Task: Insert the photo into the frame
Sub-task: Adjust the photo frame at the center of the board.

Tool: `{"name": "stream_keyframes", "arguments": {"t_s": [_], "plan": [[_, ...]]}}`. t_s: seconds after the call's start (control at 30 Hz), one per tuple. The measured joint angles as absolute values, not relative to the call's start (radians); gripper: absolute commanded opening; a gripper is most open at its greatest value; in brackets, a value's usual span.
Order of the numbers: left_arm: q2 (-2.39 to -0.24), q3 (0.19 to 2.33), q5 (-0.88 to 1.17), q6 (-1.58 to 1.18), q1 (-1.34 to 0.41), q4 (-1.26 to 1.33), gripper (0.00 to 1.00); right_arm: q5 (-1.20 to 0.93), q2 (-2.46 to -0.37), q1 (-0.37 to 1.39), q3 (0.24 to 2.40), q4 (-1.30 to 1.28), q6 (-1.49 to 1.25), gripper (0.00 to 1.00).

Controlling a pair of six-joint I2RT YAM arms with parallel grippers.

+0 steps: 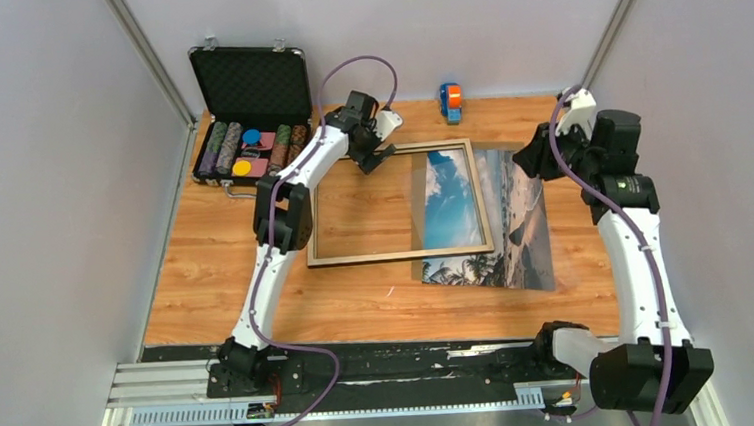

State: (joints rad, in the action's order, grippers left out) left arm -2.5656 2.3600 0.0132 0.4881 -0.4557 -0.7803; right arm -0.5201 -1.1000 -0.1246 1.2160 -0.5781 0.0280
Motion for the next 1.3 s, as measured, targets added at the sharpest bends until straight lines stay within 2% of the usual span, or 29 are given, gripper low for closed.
{"name": "stream_keyframes", "arguments": {"t_s": [0.27,0.8,1.0,1.3], "plan": [[-2.606,2.425,0.002,0.54,-0.456,-0.773,1.0,-0.548,-1.116,-0.125,1.056,-0.558,0.047,0.32],[-2.673,2.56,0.128,0.669,-0.451,-0.903,1.0,-0.559,-1.118,-0.121,1.044,-0.515,0.058,0.28],[-2.665,2.551,0.181,0.693,-0.451,-0.953,0.93,-0.559,-1.118,-0.121,1.044,-0.514,0.058,0.27],[-2.64,2.505,0.224,0.699,-0.45,-0.988,0.75,-0.559,-1.115,-0.121,1.031,-0.511,0.058,0.25]]}}
